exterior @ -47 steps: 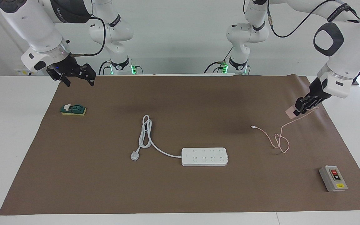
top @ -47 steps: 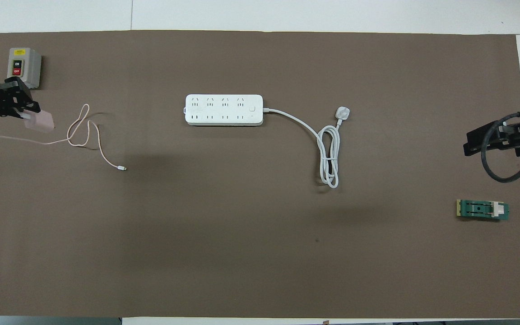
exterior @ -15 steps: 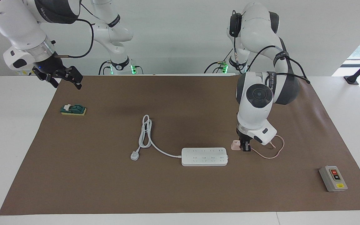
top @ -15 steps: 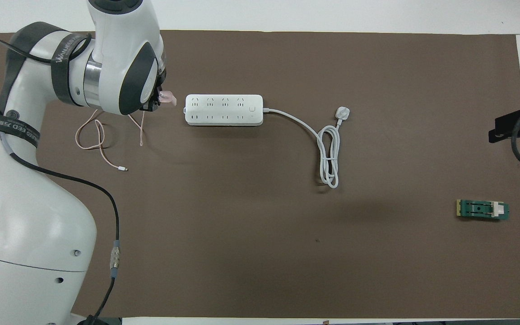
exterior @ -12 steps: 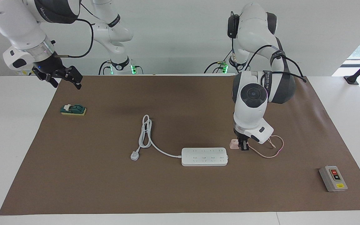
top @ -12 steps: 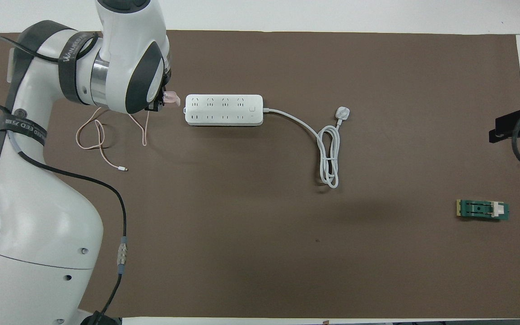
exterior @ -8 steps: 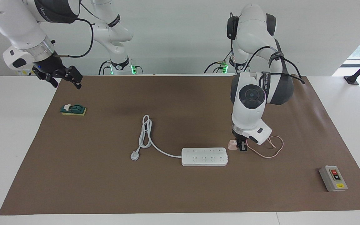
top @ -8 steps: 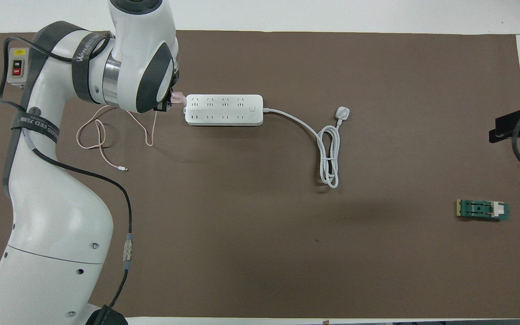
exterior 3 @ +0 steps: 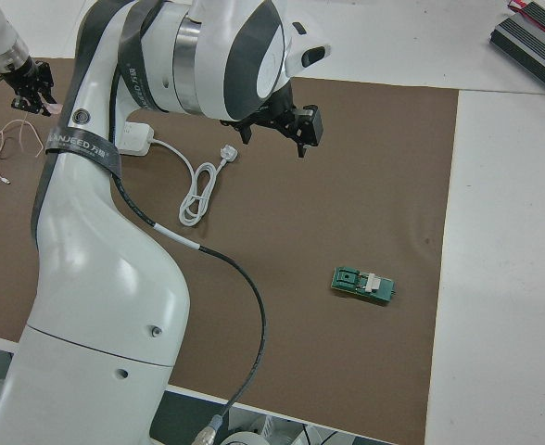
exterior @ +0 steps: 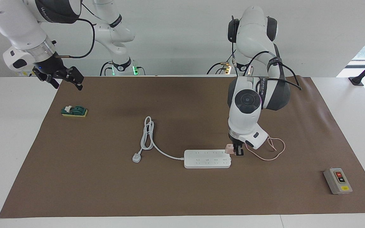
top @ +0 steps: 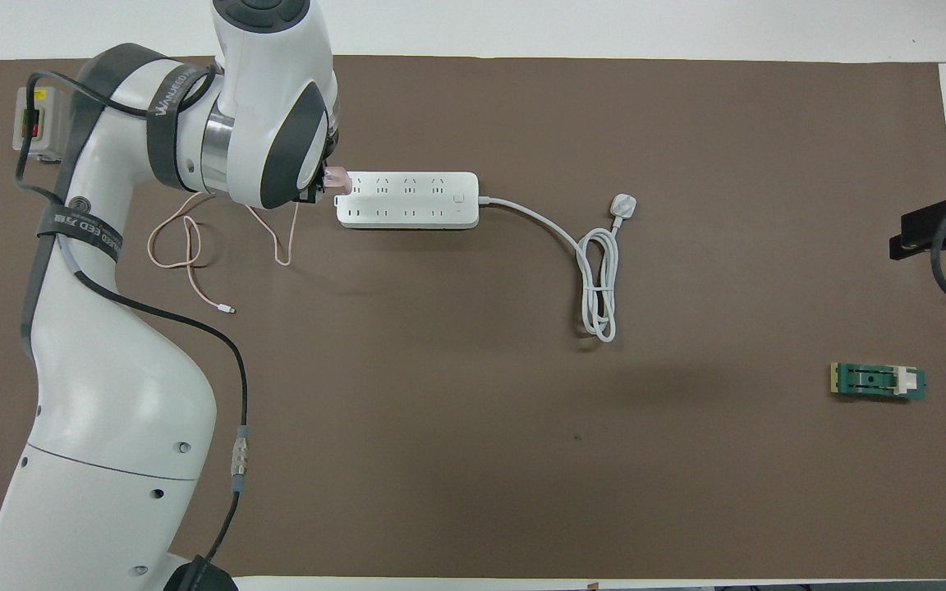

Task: Plug charger into power strip
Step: 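Push the charger prongs into the end socket with the left gripper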

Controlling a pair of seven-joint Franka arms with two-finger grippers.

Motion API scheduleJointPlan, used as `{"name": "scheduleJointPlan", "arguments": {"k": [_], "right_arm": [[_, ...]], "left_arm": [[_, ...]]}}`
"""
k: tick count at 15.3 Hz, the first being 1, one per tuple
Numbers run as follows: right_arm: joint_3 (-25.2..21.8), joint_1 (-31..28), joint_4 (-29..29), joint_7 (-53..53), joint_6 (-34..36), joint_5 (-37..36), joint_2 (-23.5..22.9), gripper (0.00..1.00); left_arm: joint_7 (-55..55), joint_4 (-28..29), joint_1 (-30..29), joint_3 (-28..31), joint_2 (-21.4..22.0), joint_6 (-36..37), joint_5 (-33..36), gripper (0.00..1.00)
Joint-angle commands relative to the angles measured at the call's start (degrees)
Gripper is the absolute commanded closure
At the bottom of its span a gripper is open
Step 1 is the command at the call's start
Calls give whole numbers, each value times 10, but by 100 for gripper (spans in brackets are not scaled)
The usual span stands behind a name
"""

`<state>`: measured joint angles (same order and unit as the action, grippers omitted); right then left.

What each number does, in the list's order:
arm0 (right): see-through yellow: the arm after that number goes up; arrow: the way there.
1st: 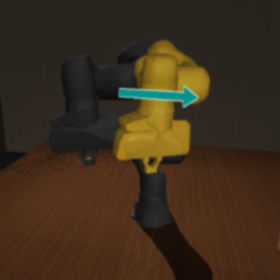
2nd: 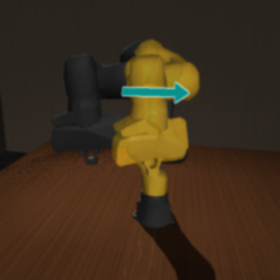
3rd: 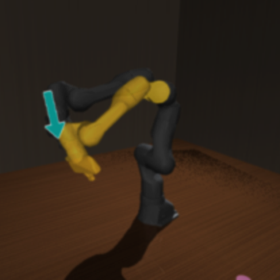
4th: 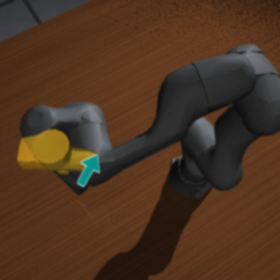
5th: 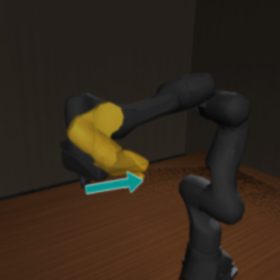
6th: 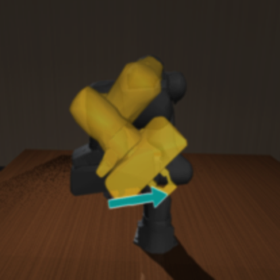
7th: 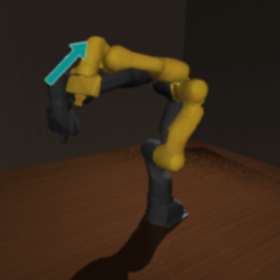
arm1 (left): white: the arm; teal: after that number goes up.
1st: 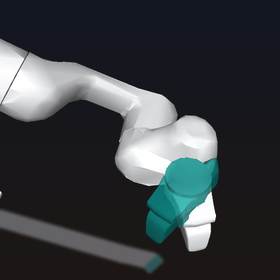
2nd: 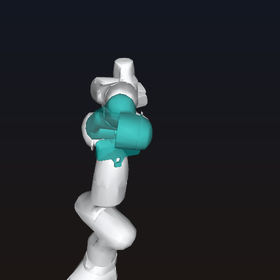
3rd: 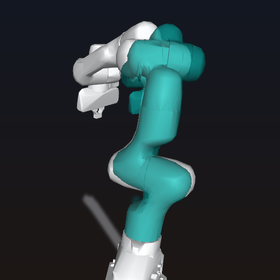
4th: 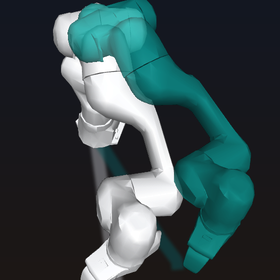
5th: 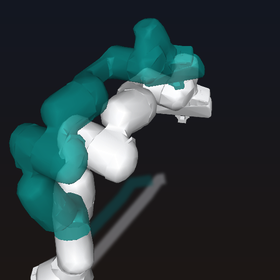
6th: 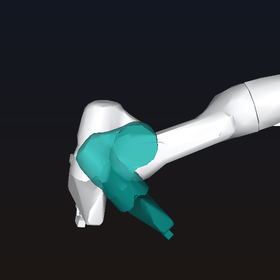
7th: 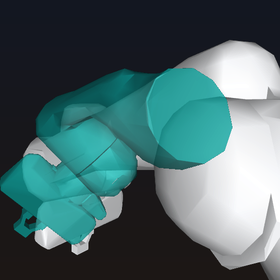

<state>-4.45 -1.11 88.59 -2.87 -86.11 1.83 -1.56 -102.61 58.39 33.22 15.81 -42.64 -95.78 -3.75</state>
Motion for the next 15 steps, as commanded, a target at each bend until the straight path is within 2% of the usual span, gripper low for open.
{"name": "scheduleJointPlan", "arguments": {"k": [1, 4, 7, 15], "right_arm": [[7, -6, 5, -6, -2, -11, 7, 0], [8, -6, 5, -6, -2, -11, 7, 0], [8, -6, 5, -6, -2, -11, 7, 0], [8, -5, 5, -6, -2, -11, 7, 0]], "left_arm": [[-7, 59, 18, 11, 28, -38, -5, 100], [-6, 60, 18, 12, 29, -39, 0, 100], [-4, 99, 19, 12, 45, -46, 0, 100], [0, 128, 25, 10, 56, -74, -1, 100]]}}
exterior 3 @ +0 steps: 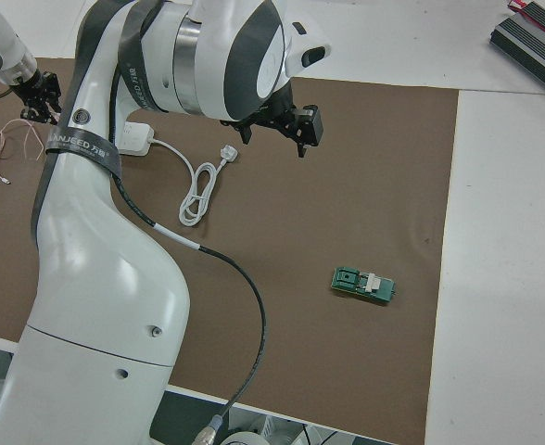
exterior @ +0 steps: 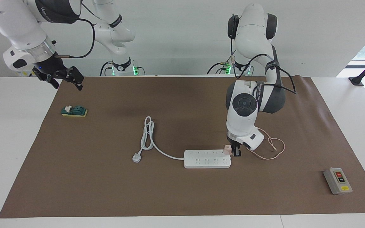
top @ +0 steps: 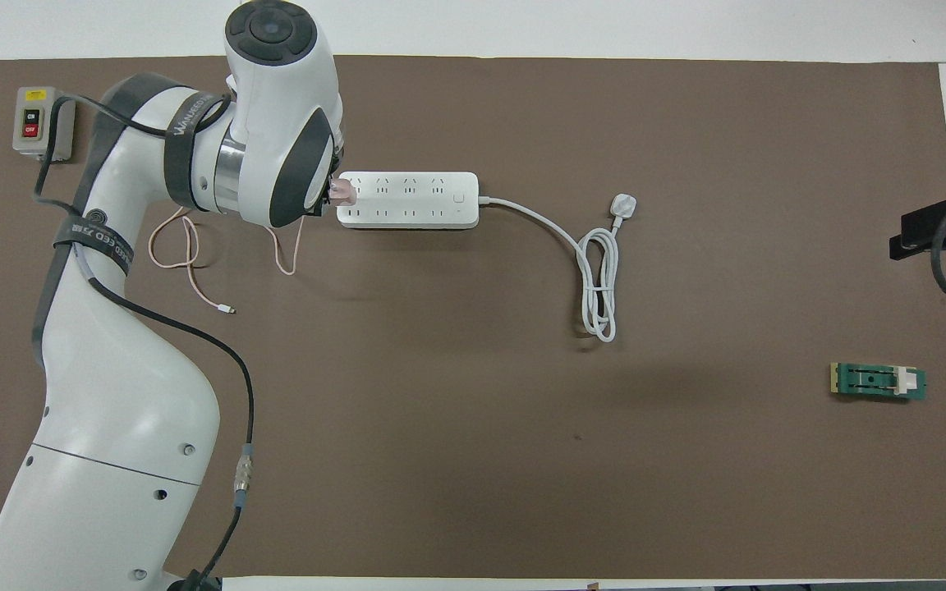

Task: Plug charger into power strip
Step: 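Push the charger prongs into the end socket with the left gripper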

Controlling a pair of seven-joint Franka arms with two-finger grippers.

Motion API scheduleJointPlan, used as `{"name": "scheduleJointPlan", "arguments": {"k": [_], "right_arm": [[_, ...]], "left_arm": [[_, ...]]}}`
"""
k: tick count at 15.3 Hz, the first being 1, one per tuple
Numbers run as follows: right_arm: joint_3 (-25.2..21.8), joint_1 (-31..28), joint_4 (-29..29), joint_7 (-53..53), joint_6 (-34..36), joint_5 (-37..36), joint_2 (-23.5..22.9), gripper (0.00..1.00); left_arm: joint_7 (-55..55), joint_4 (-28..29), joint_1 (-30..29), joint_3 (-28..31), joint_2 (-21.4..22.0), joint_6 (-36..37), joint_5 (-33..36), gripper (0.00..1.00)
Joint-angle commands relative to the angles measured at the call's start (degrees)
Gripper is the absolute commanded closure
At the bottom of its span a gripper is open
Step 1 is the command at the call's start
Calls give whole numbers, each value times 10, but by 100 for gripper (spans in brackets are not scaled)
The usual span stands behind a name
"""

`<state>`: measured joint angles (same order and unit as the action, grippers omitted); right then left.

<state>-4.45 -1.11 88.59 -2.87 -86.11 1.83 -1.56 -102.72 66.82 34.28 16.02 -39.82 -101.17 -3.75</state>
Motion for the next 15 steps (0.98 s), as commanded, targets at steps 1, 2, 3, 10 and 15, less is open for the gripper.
{"name": "scheduleJointPlan", "arguments": {"k": [1, 2, 3, 10, 15], "right_arm": [[8, -5, 5, -6, -2, -11, 7, 0], [8, -6, 5, -6, -2, -11, 7, 0], [8, -6, 5, -6, -2, -11, 7, 0], [7, -6, 5, -6, -2, -11, 7, 0], [8, -6, 5, -6, -2, -11, 7, 0]], "left_arm": [[1, 45, 15, 8, 28, -21, -1, 100], [1, 48, 15, 8, 28, -25, -1, 100], [1, 54, 15, 8, 30, -30, -1, 100], [1, 87, 25, 8, 46, -38, -1, 100], [0, 98, 34, 8, 49, -45, -1, 100]]}}
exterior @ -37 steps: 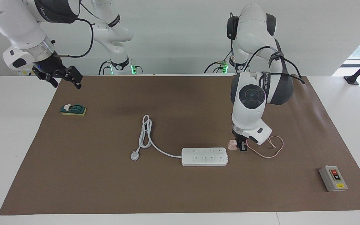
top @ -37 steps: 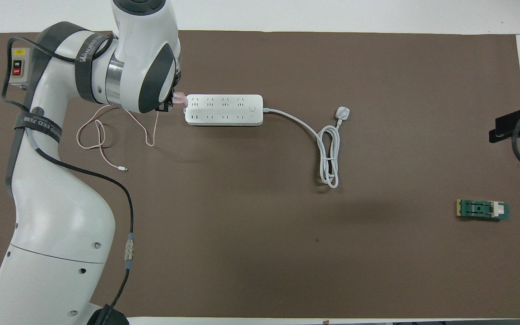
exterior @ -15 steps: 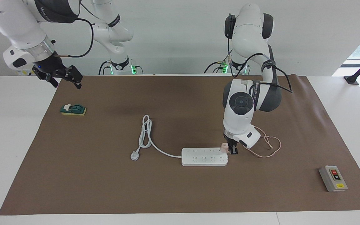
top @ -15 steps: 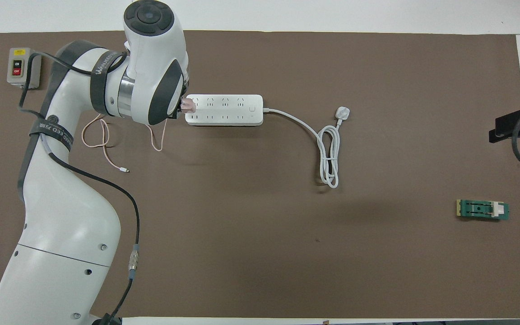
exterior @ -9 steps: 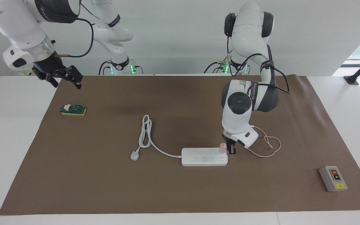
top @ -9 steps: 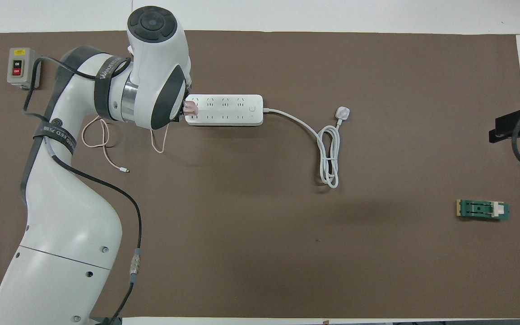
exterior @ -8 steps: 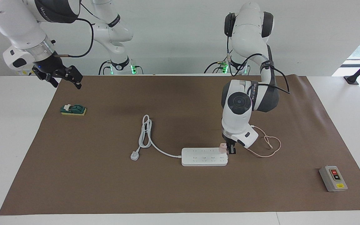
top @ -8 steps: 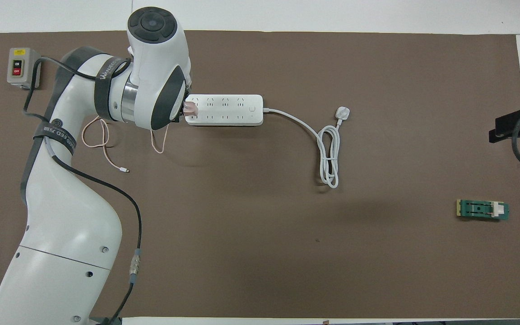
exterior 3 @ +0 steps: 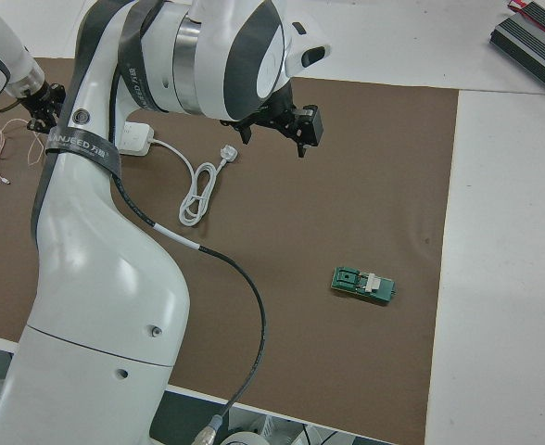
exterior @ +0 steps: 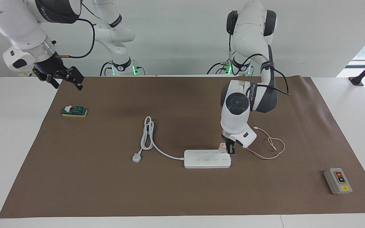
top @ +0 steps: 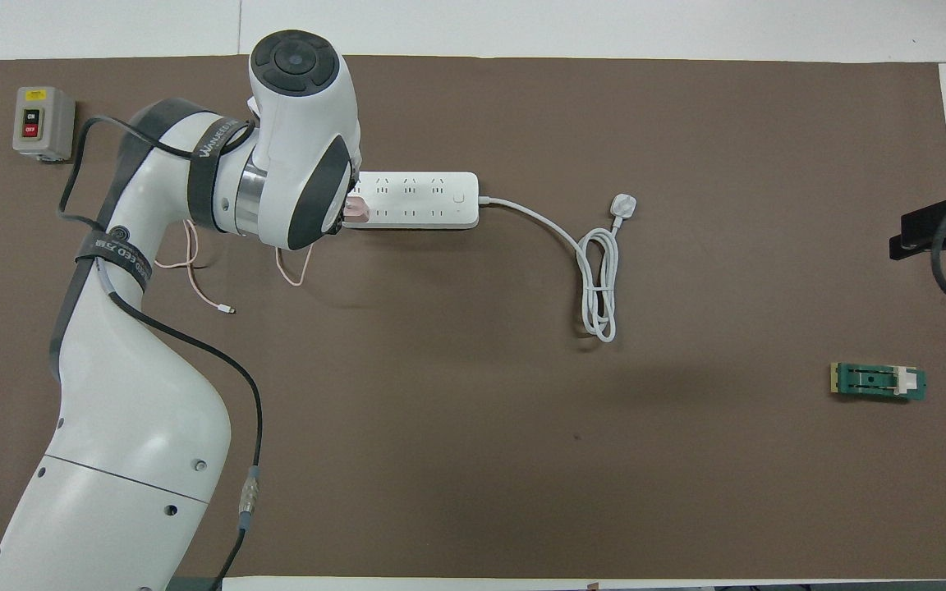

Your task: Plug charger into power strip

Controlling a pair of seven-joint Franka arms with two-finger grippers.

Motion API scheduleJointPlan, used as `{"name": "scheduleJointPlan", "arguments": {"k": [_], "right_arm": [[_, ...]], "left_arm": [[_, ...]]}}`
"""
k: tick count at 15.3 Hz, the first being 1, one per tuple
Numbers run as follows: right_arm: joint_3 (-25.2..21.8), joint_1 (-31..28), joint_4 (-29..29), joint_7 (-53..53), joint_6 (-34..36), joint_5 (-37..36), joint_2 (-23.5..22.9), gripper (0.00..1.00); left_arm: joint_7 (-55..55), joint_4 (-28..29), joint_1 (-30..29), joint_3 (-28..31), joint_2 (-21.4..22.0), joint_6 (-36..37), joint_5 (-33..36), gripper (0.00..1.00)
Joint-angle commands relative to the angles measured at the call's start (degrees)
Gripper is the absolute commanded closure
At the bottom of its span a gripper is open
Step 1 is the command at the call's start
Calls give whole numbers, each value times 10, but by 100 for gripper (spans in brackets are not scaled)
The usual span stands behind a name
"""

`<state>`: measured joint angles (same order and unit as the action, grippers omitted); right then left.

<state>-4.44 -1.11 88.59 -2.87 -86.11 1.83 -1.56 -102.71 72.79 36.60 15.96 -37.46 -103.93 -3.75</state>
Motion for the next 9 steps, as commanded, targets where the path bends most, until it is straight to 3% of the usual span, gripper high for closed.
{"name": "scheduleJointPlan", "arguments": {"k": [1, 9], "right_arm": [[8, -6, 5, -6, -2, -11, 7, 0], [8, -6, 5, -6, -2, -11, 7, 0]], "left_arm": [[1, 41, 13, 8, 27, -18, -1, 100], [3, 54, 8, 10, 31, -30, 0, 100]]}}
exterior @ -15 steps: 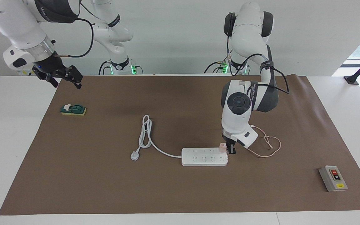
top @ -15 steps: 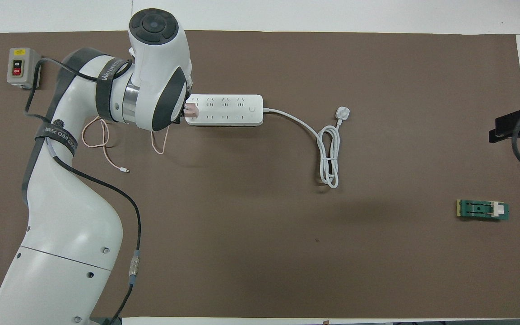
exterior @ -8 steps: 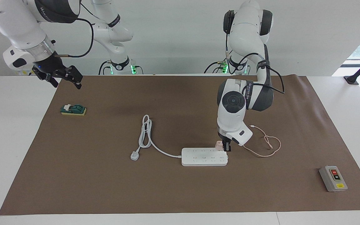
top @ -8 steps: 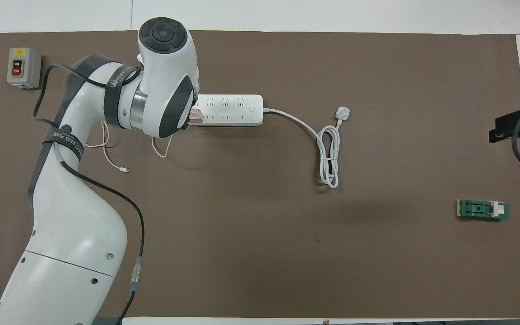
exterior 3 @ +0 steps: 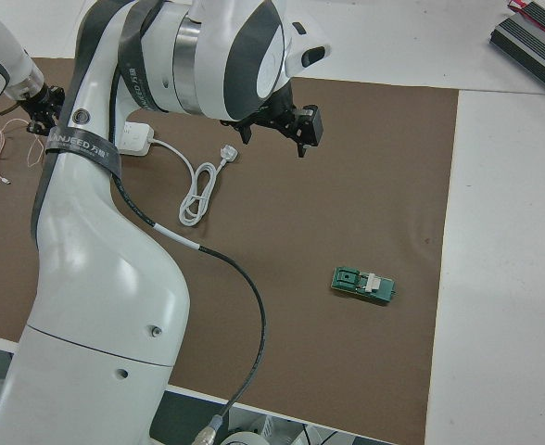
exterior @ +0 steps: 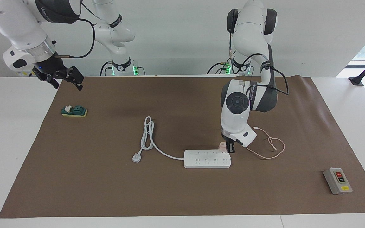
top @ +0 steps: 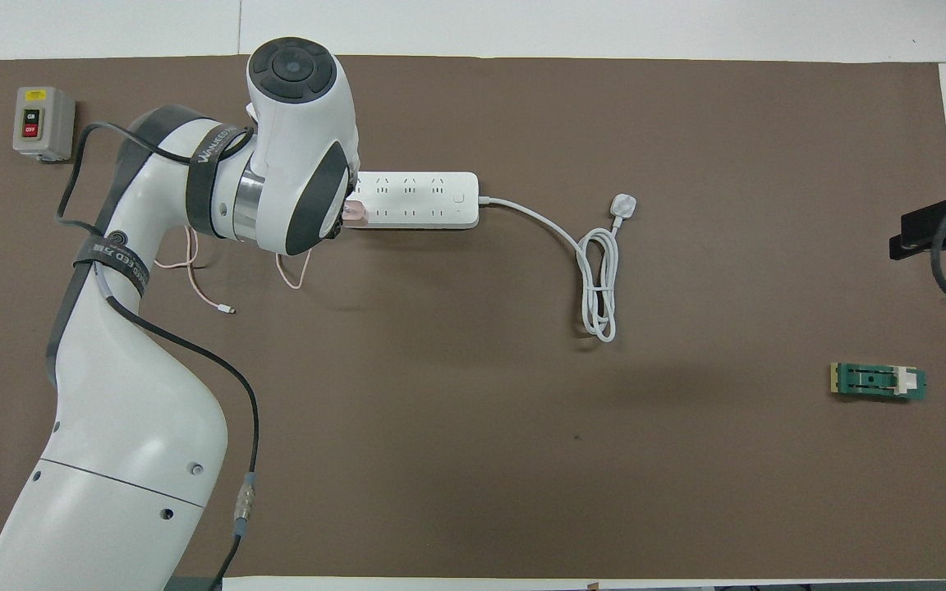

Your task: Plug charger into power strip

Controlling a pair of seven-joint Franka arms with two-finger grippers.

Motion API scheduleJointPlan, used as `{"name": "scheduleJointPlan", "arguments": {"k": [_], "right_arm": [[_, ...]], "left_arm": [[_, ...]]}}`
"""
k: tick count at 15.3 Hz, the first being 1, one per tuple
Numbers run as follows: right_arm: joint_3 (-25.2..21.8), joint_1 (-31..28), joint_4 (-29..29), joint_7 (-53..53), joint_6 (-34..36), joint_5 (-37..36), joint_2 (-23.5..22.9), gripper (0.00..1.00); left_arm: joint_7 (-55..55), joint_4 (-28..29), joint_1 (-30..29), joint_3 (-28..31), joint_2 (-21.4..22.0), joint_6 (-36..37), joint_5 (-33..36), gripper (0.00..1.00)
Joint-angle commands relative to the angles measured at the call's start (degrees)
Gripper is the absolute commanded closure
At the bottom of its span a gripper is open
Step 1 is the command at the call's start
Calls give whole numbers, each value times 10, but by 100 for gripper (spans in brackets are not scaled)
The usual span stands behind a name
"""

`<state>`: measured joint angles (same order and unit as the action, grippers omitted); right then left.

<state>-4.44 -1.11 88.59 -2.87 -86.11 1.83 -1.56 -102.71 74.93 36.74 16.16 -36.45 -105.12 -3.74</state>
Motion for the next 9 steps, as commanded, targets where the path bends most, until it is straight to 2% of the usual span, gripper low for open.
{"name": "scheduleJointPlan", "arguments": {"k": [1, 9], "right_arm": [[8, -5, 5, -6, -2, -11, 7, 0], [8, -6, 5, -6, -2, -11, 7, 0]], "left_arm": [[4, 32, 5, 8, 21, -20, 0, 100], [10, 33, 3, 8, 19, -37, 0, 100]]}}
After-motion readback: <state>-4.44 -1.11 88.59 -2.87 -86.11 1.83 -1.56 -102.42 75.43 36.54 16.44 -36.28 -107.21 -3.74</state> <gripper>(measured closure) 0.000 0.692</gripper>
